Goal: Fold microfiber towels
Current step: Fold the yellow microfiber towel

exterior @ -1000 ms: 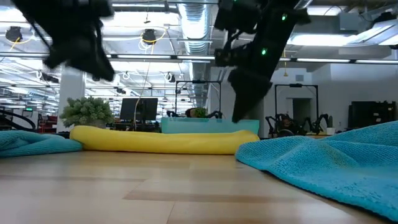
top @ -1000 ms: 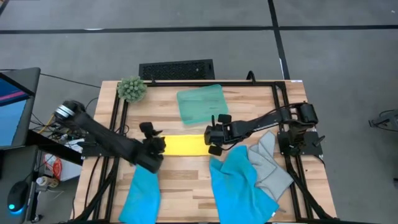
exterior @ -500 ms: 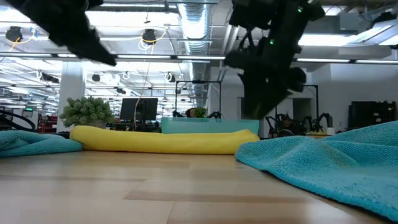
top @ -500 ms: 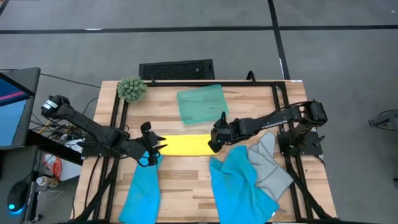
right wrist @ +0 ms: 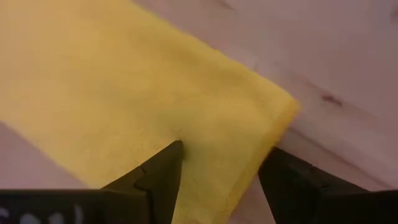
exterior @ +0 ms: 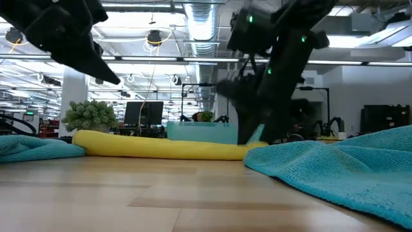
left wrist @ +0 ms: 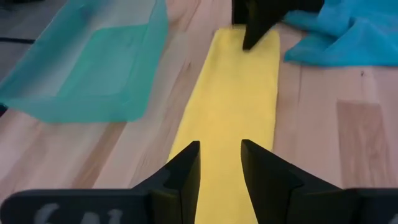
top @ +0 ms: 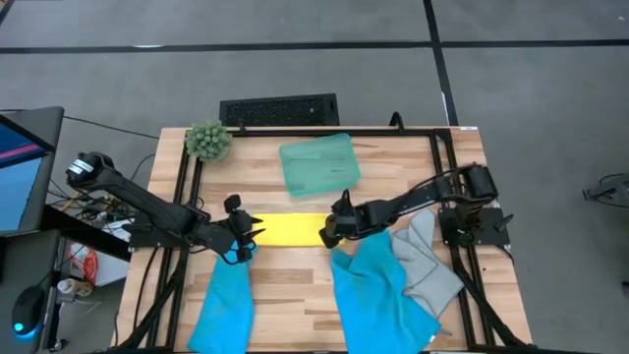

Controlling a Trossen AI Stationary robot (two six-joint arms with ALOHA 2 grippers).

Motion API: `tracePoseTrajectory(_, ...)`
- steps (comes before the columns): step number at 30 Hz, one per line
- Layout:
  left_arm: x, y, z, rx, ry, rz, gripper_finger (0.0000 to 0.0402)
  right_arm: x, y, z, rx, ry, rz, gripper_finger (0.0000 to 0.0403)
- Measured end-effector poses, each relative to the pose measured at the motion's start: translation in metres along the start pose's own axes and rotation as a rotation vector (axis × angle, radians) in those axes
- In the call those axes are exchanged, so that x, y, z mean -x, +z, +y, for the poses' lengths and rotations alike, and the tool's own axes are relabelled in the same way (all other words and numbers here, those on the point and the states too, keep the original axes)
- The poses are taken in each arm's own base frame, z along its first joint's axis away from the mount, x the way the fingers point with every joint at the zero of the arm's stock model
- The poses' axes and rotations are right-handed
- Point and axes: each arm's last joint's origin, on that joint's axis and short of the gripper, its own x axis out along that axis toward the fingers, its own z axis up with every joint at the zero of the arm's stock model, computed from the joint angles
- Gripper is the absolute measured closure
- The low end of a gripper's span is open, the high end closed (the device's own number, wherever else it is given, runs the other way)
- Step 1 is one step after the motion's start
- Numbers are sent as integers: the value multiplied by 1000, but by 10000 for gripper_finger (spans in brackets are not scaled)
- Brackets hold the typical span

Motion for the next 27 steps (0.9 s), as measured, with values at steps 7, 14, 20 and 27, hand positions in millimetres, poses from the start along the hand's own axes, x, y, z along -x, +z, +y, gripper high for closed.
tracePoseTrajectory(7,-19,-14,-4,-76,52,113,293,-8,2,7,-10,54,-8,182)
tracePoseTrajectory(14,-45,-32,-3,-146,112,262,293,-7,2,5,3,40,-4,208)
tracePoseTrajectory(20,-68,-44,-7,-154,76,345,293,-7,1,5,31,36,-4,212)
tracePoseTrajectory(27,-91,-46,-11,-109,32,315,293,-6,-2,1,56,-1,23,213)
